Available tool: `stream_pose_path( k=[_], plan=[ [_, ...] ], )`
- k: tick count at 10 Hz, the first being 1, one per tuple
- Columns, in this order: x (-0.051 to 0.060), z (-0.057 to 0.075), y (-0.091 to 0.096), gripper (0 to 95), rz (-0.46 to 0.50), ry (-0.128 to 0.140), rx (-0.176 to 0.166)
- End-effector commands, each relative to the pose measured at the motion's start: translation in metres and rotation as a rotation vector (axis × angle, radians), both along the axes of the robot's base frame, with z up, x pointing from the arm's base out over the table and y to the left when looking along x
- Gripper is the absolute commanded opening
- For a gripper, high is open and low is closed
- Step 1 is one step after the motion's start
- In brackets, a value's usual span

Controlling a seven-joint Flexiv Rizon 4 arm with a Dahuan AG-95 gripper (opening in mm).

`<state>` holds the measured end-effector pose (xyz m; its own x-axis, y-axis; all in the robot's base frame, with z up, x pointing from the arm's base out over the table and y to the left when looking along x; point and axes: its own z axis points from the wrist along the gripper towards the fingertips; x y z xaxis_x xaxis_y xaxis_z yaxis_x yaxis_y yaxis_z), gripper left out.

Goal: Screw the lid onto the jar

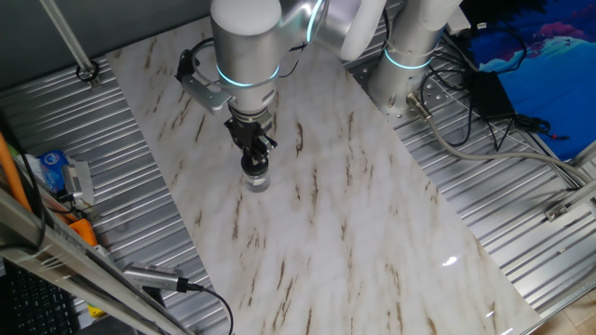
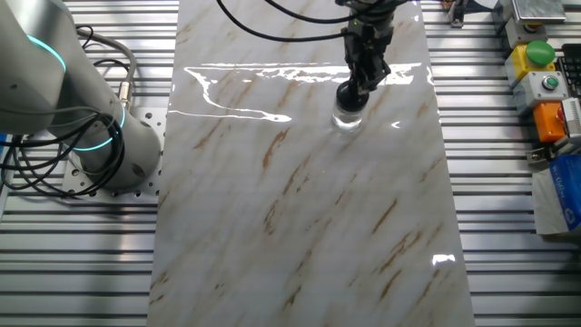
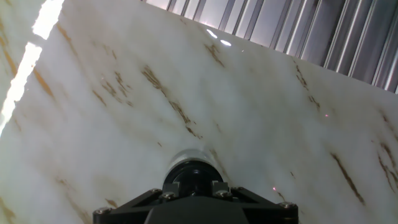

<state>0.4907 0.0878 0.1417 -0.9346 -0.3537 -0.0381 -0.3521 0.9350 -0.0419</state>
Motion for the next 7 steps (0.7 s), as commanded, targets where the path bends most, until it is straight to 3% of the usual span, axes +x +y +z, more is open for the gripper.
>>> stream_pose_path(
  k=[1, 7],
  plan=[
    [0.0003, -0.0012, -0.0008, 0.0, -0.023, -0.005, 0.003],
    [0.0004, -0.0017, -0.001, 0.0, -0.156, -0.035, 0.005]
  ],
)
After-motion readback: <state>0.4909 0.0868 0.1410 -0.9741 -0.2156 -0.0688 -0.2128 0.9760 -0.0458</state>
